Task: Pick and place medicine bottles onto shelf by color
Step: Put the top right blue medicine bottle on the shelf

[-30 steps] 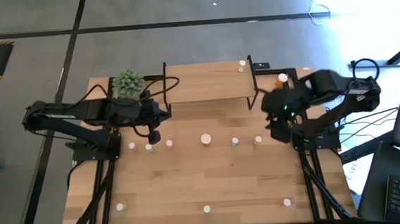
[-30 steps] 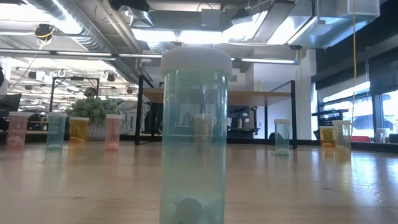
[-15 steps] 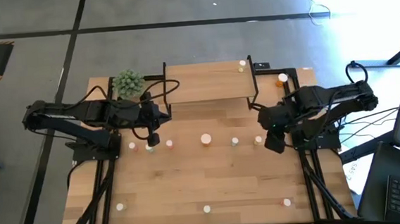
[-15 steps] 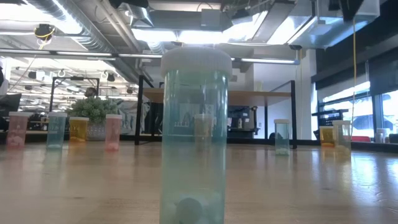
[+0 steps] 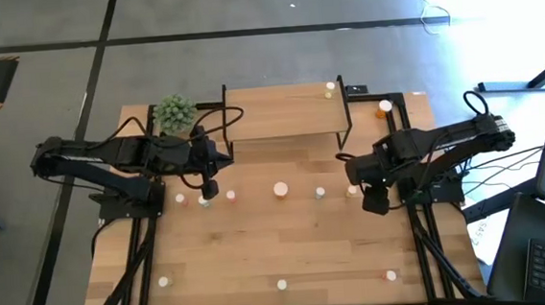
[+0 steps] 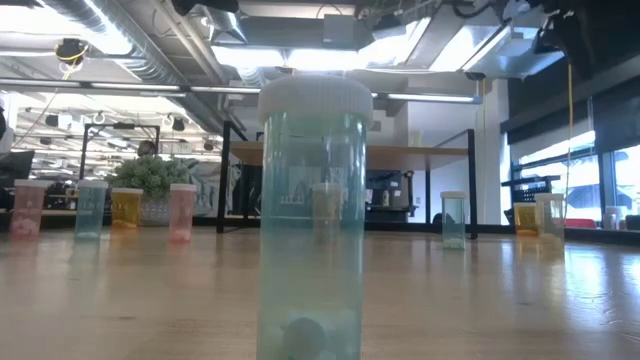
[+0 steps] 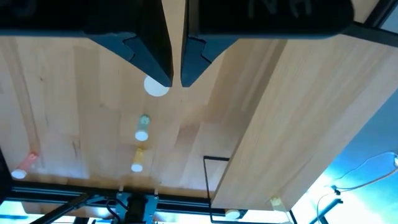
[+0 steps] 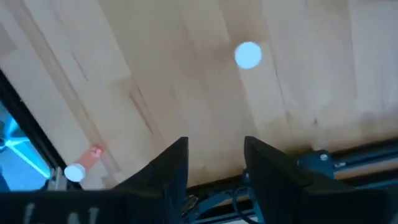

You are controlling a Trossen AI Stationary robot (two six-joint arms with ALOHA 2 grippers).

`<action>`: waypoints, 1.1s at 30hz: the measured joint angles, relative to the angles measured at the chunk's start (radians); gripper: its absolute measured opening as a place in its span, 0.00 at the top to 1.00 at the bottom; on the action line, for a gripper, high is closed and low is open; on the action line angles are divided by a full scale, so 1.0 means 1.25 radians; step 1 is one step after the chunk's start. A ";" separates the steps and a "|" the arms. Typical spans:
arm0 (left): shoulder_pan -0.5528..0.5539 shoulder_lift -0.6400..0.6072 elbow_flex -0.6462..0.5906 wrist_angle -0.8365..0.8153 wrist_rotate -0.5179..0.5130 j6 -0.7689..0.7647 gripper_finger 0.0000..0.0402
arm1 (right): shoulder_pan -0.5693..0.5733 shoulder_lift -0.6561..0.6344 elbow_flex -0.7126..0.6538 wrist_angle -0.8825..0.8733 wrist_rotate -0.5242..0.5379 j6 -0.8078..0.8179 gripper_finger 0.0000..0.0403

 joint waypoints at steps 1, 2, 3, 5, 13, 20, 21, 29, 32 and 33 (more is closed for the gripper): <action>0.000 0.000 0.000 0.000 0.000 0.000 0.93 | 0.000 0.000 0.000 0.016 0.001 -0.004 0.61; 0.000 0.000 0.000 0.000 0.000 0.000 0.93 | 0.000 0.001 0.000 0.030 0.004 -0.013 0.61; 0.000 0.000 0.000 0.000 0.000 0.000 0.93 | 0.000 0.001 0.000 0.042 0.009 -0.028 0.61; 0.000 0.000 0.000 0.000 0.000 0.001 0.93 | 0.000 0.002 0.000 0.067 0.011 -0.058 0.61; 0.000 0.000 0.000 0.000 0.000 0.001 0.93 | -0.014 0.023 0.000 0.091 0.012 -0.131 0.61; 0.000 0.001 0.000 0.000 0.015 0.001 0.93 | -0.021 0.060 0.000 0.093 0.013 -0.250 0.61; 0.000 0.001 0.000 0.000 0.023 0.001 0.93 | -0.021 0.063 0.000 0.097 0.013 -0.263 0.61; 0.000 0.001 0.000 0.000 0.033 -0.037 0.93 | -0.054 0.081 0.000 0.255 0.012 -0.324 0.61; 0.000 0.000 0.000 0.000 0.036 -0.038 0.93 | -0.082 0.102 0.000 0.308 0.003 -0.344 0.61; 0.000 0.000 0.000 0.000 0.039 -0.037 0.93 | -0.091 0.112 0.000 0.318 -0.002 -0.357 0.61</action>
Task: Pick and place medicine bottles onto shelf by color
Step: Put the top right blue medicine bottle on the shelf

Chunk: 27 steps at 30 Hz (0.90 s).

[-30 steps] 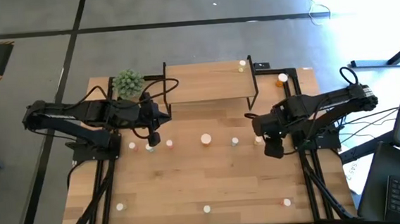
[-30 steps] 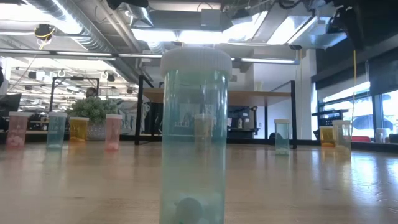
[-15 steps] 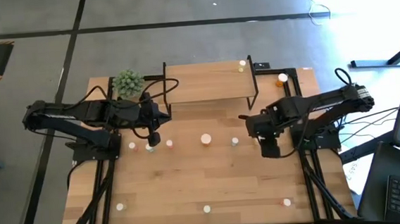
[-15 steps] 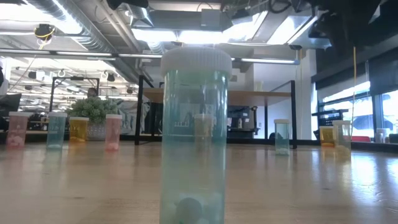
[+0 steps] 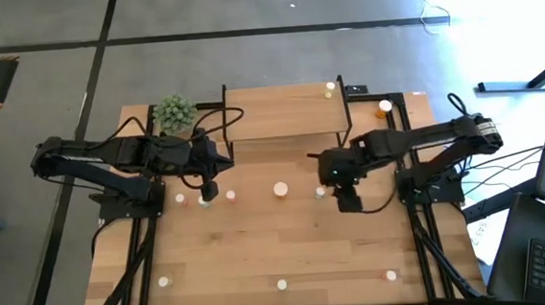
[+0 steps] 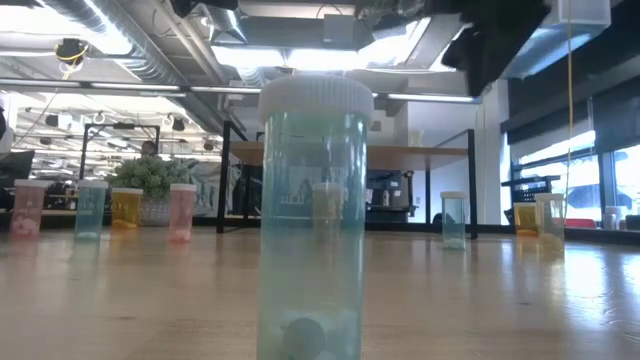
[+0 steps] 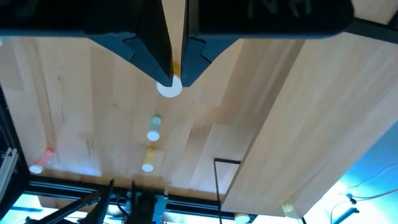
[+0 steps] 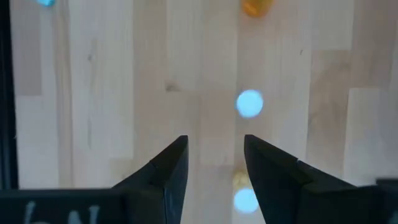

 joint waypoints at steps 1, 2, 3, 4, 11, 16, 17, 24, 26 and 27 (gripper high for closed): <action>0.000 0.000 0.000 0.000 0.002 0.000 0.93 | -0.008 0.013 0.000 0.006 -0.005 -0.009 0.61; 0.000 0.000 0.000 0.000 0.004 0.000 0.93 | -0.015 0.026 0.000 0.007 -0.007 -0.023 0.61; 0.000 0.000 0.000 0.000 0.005 0.001 0.93 | -0.021 0.041 0.000 0.004 -0.007 -0.030 0.61; 0.000 0.000 0.000 0.000 0.006 0.001 0.93 | -0.026 0.055 0.000 0.004 -0.007 -0.041 0.61; -0.020 0.000 0.000 -0.001 0.007 0.026 0.93 | -0.060 0.135 0.000 0.038 -0.077 -0.069 0.61; -0.030 0.000 0.000 -0.001 0.007 0.026 0.93 | -0.071 0.168 0.000 0.049 -0.096 -0.087 0.61; -0.032 0.000 0.000 -0.001 0.007 0.026 0.93 | -0.071 0.172 0.000 0.049 -0.096 -0.087 0.61; -0.032 0.000 0.000 -0.001 0.006 0.025 0.93 | -0.071 0.172 0.000 0.051 -0.096 -0.089 0.72; -0.032 0.000 0.000 -0.001 0.006 0.024 0.93 | -0.071 0.172 0.000 0.051 -0.093 -0.089 0.76; -0.032 0.000 0.000 -0.001 0.006 0.024 0.93 | -0.071 0.172 0.000 0.051 -0.086 -0.086 0.78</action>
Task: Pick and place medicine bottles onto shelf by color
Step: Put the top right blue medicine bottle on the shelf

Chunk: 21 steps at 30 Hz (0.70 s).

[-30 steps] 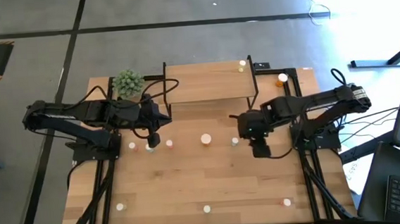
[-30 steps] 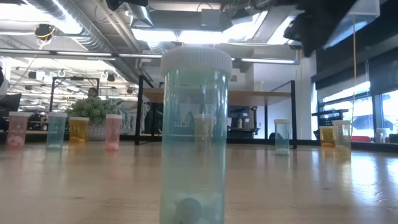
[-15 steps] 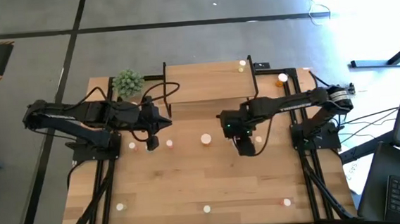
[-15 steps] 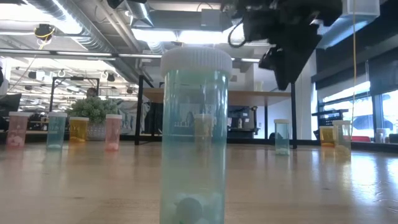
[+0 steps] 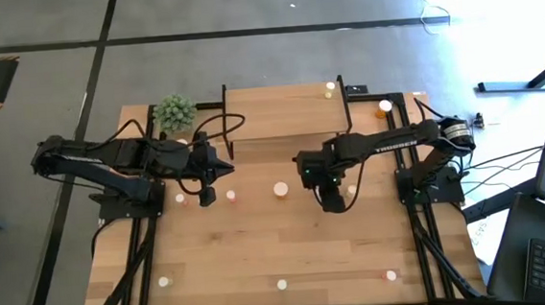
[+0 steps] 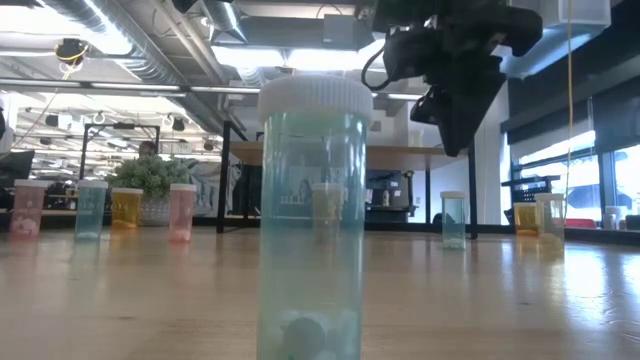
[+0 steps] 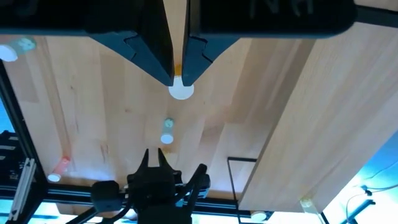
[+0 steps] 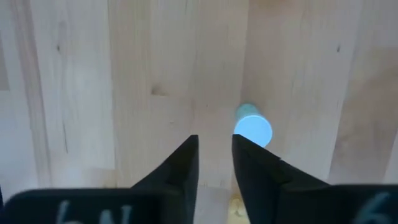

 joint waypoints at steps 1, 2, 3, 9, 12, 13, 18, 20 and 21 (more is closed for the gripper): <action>0.000 0.000 0.000 0.000 0.000 0.000 0.93 | 0.000 0.000 0.000 0.000 0.005 0.001 0.79; 0.000 0.000 0.000 0.000 0.000 0.000 0.93 | 0.000 0.000 0.000 0.000 0.009 0.000 0.80; 0.000 0.000 0.000 0.000 0.000 0.000 0.93 | 0.000 0.000 0.000 0.000 0.012 -0.001 0.80; 0.000 0.000 0.000 0.000 0.000 0.000 0.93 | -0.005 0.000 0.000 0.000 0.027 -0.003 0.75; 0.000 0.000 0.000 0.000 0.000 0.000 0.93 | -0.005 0.000 0.000 0.000 0.027 -0.020 0.70; 0.000 0.000 0.000 0.000 0.000 0.000 0.93 | -0.004 0.000 0.000 0.000 0.027 -0.024 0.68; 0.000 0.000 0.000 0.000 0.000 0.000 0.93 | -0.004 0.000 0.000 0.001 0.060 -0.025 0.58; 0.000 0.000 0.000 0.000 0.000 0.000 0.93 | -0.005 0.000 0.000 0.002 0.078 -0.026 0.54; 0.000 0.000 0.000 0.000 0.000 0.000 0.93 | -0.005 0.000 0.001 0.002 0.091 -0.025 0.53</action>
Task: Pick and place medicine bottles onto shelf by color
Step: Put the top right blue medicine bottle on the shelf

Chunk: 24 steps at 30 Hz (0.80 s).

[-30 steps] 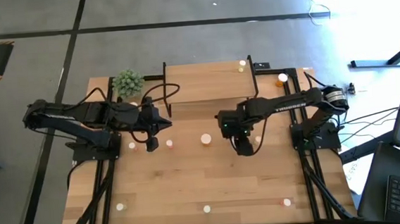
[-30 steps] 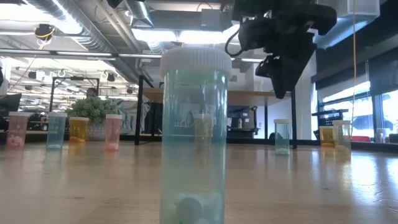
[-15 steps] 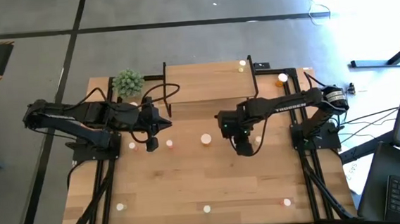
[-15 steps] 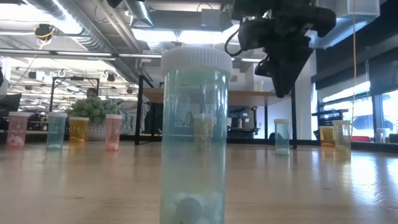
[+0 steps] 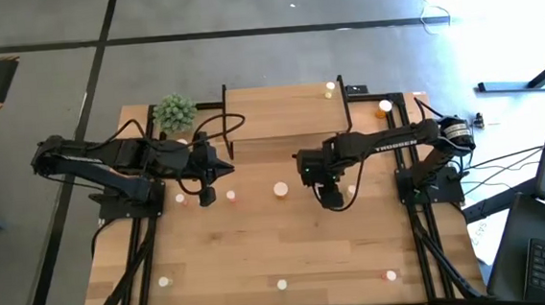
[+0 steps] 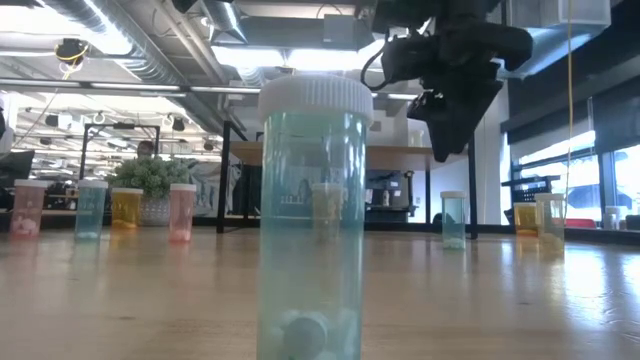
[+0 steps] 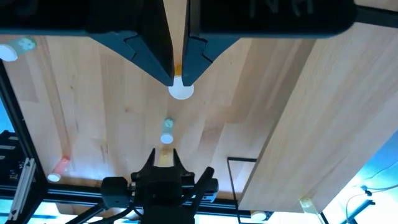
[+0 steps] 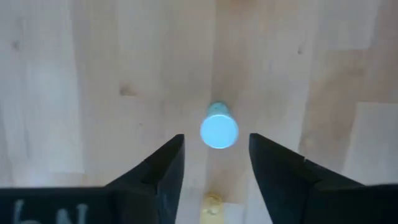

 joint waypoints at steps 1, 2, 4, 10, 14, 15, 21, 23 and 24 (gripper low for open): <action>0.000 0.000 0.000 0.000 0.000 0.000 0.93 | 0.000 0.000 0.000 0.000 0.010 0.002 0.52; 0.000 0.000 0.000 0.000 0.000 0.000 0.93 | -0.001 0.000 0.000 0.000 0.009 0.005 0.51; 0.000 0.000 0.000 0.000 0.000 0.000 0.93 | -0.004 0.000 0.000 0.000 -0.010 0.005 0.51; 0.000 0.000 0.000 0.000 0.000 0.000 0.93 | -0.007 0.025 0.001 0.005 -0.054 0.026 0.50; 0.000 0.000 0.000 0.000 0.000 0.000 0.93 | -0.007 0.059 0.001 0.000 -0.053 0.021 0.50; 0.000 0.000 0.000 0.000 0.000 0.000 0.93 | -0.007 0.066 0.001 0.001 -0.052 0.018 0.50; 0.000 0.000 0.000 0.000 0.000 -0.003 0.93 | -0.007 0.078 0.000 0.001 -0.013 -0.002 0.50; 0.000 0.000 0.000 0.000 0.003 -0.003 0.93 | -0.007 0.078 0.000 0.001 -0.004 0.000 0.50; 0.000 0.000 0.000 0.000 0.004 -0.003 0.93 | -0.007 0.078 0.000 0.001 -0.005 0.001 0.50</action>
